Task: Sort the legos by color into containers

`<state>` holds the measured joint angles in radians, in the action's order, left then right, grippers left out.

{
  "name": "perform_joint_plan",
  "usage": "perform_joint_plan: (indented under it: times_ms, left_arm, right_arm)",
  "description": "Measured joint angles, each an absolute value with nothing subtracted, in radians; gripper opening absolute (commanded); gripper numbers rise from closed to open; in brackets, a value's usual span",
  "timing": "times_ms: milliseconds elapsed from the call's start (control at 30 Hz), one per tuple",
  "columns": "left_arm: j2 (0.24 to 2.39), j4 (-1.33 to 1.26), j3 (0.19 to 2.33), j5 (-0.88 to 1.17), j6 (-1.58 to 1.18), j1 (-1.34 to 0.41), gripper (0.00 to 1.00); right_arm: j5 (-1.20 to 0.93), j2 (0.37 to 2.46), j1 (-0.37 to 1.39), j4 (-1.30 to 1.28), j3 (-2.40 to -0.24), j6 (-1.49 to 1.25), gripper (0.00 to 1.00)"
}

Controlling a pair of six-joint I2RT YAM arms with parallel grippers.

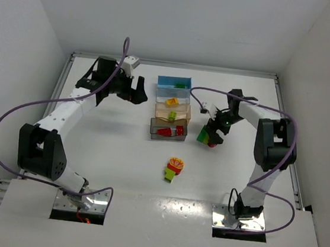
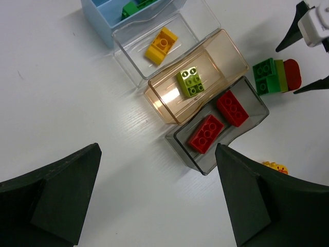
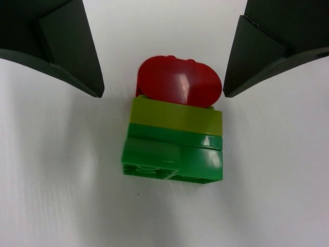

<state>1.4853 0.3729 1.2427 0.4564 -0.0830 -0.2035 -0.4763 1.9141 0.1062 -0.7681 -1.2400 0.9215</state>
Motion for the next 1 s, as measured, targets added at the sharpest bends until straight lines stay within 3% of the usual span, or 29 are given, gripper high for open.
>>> perform_joint_plan:
  times_ms: [333, 500, 567, 700, 967, 1000]
  left_arm:
    - [1.552, 0.373, 1.287, 0.448, -0.086, -0.204, 1.0]
    - [1.572, 0.373, 1.302, 0.447, -0.087, -0.204, 1.0]
    - [1.576, 0.373, 1.306, 0.447, -0.087, -0.204, 1.0]
    - [1.577, 0.373, 1.312, 0.445, -0.087, -0.204, 1.0]
    - [1.578, 0.373, 1.316, 0.454, -0.098, -0.204, 1.0]
    - [1.58, 0.373, 1.316, 0.463, -0.102, -0.204, 1.0]
  right_arm:
    - [-0.473, 1.912, 0.142, -0.755, -1.187, 0.893, 0.99]
    - [-0.447, 1.892, 0.158, -0.694, -1.143, 0.854, 0.93]
    - [-0.427, 1.879, 0.163, -0.661, -1.122, 0.841, 0.88]
    - [-0.369, 1.869, 0.178, -0.599, -1.099, 0.819, 0.64]
    - [-0.331, 1.808, 0.178, -0.515, -1.021, 0.78, 0.31]
    - [-0.328, 1.805, 0.177, -0.515, -1.016, 0.78, 0.31]
